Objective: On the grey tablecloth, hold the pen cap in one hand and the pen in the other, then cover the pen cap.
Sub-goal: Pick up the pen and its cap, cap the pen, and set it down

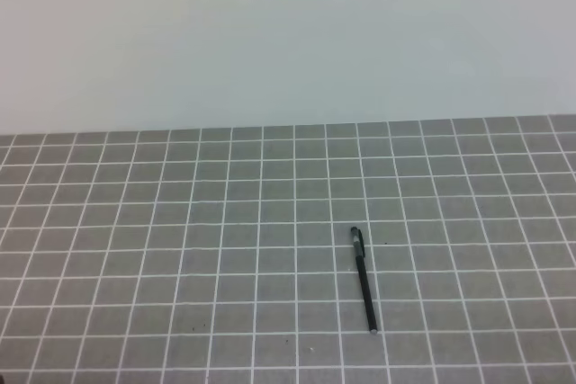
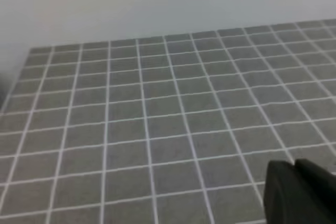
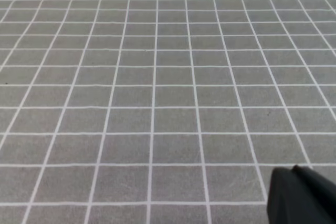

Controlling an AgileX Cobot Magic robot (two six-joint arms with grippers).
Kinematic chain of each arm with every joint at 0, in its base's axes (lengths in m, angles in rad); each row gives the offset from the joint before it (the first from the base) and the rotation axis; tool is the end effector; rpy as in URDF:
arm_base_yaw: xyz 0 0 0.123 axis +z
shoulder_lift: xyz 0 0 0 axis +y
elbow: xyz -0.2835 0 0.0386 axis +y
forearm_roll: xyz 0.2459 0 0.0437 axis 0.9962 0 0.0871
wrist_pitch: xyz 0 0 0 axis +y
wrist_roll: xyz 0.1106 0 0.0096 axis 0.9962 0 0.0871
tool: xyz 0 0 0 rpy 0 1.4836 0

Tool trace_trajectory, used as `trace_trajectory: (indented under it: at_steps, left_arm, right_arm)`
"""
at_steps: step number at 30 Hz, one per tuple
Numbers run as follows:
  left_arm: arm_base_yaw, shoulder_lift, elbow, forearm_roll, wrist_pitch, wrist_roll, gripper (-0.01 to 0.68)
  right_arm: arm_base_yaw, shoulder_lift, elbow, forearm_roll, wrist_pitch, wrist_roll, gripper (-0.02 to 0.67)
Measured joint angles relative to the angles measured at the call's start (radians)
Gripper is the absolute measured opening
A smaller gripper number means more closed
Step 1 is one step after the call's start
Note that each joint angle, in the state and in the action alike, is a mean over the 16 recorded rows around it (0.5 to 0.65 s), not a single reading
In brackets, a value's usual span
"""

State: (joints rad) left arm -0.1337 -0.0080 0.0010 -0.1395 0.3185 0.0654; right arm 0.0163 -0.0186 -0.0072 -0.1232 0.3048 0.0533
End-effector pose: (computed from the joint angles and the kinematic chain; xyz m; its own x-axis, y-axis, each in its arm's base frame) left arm 0.0687 -0.0141 0.1803 -0.2289 -0.0369 -0.9727 0.1603 0.9842 -0.0750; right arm 0.0695 -0.0030 0.1854 -0.1894 -0.0673 -0.9796 0.0078 0.9975 -0.0700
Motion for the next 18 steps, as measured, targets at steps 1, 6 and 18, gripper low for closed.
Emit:
trace_trajectory:
  at_steps: [1,6,18]
  left_arm:
    - [0.0,0.0,0.0,0.009,-0.001,-0.007,-0.002]
    - [-0.001,0.0,0.0,0.039,-0.003,-0.025,-0.002]
    - [-0.001,0.001,0.0,0.051,-0.004,-0.025,-0.002]
  right_arm:
    - [0.0,-0.001,0.0,0.0,0.0,0.0,0.004]
    - [0.0,0.001,0.0,0.0,0.001,0.0,0.004]
    - [0.0,0.001,0.0,0.0,0.002,0.0,0.004]
